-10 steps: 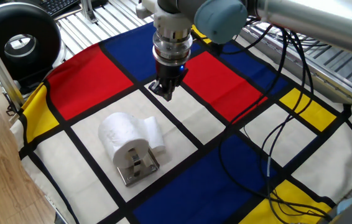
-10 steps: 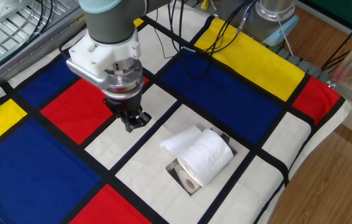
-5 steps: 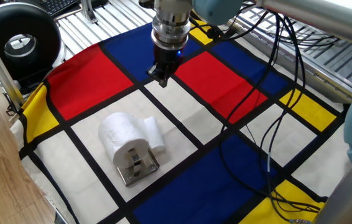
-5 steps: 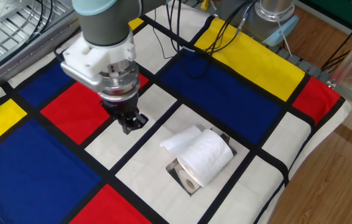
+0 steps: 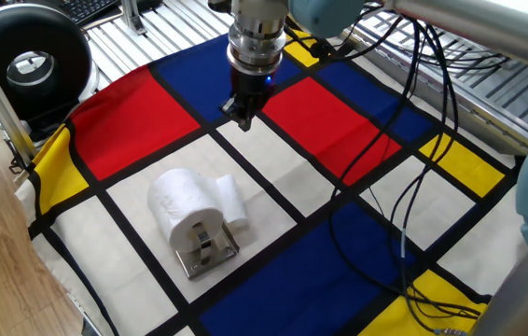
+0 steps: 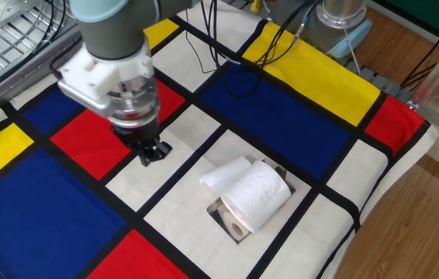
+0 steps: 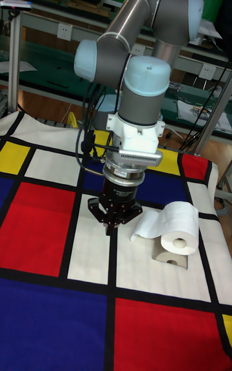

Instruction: Put the toilet paper on its holder

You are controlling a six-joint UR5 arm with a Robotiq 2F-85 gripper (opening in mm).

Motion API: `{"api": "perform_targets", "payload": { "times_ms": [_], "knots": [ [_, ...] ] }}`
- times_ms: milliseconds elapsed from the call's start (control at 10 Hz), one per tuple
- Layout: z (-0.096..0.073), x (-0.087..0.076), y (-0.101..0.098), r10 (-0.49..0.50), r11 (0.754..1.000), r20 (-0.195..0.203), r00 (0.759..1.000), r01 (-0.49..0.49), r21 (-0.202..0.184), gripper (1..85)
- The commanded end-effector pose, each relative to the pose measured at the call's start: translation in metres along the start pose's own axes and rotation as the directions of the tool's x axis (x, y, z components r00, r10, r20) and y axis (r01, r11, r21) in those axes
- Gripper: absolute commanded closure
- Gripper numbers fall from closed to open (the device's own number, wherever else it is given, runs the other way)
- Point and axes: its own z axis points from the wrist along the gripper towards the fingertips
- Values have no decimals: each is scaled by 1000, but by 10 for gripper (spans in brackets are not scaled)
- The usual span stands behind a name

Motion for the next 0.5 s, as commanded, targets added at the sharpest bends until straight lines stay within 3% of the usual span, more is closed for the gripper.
{"api": "perform_targets", "payload": {
  "times_ms": [0,200,400],
  "knots": [
    [-10,3,-24,8,1000,-18,1000,-8,5,843],
    [-11,12,-20,57,998,-51,997,-57,-16,843],
    [-12,12,-22,39,999,-52,998,-40,-9,843]
  ]
}}
